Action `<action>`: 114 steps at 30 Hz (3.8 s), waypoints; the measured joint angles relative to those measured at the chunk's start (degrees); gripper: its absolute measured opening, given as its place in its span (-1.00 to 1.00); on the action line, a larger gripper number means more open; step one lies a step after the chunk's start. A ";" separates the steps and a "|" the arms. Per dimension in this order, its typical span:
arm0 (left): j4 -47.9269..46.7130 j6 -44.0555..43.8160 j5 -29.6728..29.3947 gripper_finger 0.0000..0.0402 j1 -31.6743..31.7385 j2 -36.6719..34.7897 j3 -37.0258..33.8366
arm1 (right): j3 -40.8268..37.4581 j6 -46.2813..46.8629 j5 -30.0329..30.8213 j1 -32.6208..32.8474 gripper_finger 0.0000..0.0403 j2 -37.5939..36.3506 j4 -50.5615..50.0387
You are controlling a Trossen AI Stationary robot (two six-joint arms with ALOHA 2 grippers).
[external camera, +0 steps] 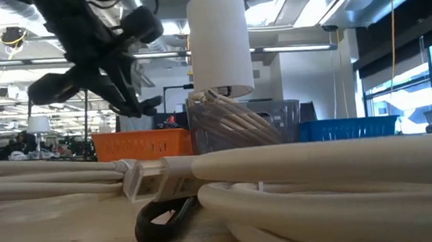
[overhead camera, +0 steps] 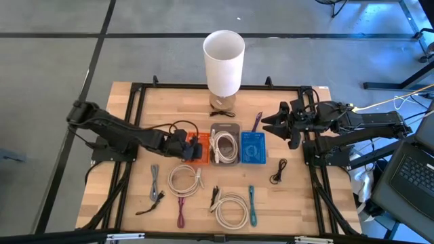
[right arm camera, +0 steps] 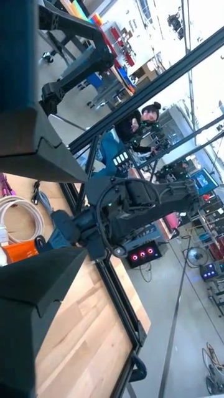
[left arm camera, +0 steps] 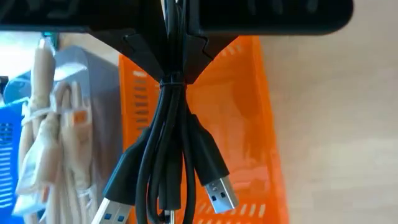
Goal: Pick & Place USB Port
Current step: Put the black charger cable into the orange bin, then put the purple charger cable into the blue bin
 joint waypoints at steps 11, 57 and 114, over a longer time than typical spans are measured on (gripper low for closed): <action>-0.40 2.67 1.92 -0.91 4.43 9.35 5.67 | 0.00 0.04 -3.76 0.00 -0.10 -0.88 -2.22; -9.04 8.76 4.76 -0.10 6.06 10.25 15.31 | 0.00 -2.79 -3.43 -0.01 -0.10 -11.75 -13.31; -9.04 66.33 -14.32 -0.22 5.16 -30.31 15.36 | 0.00 40.57 4.07 -26.76 -0.10 40.41 -27.39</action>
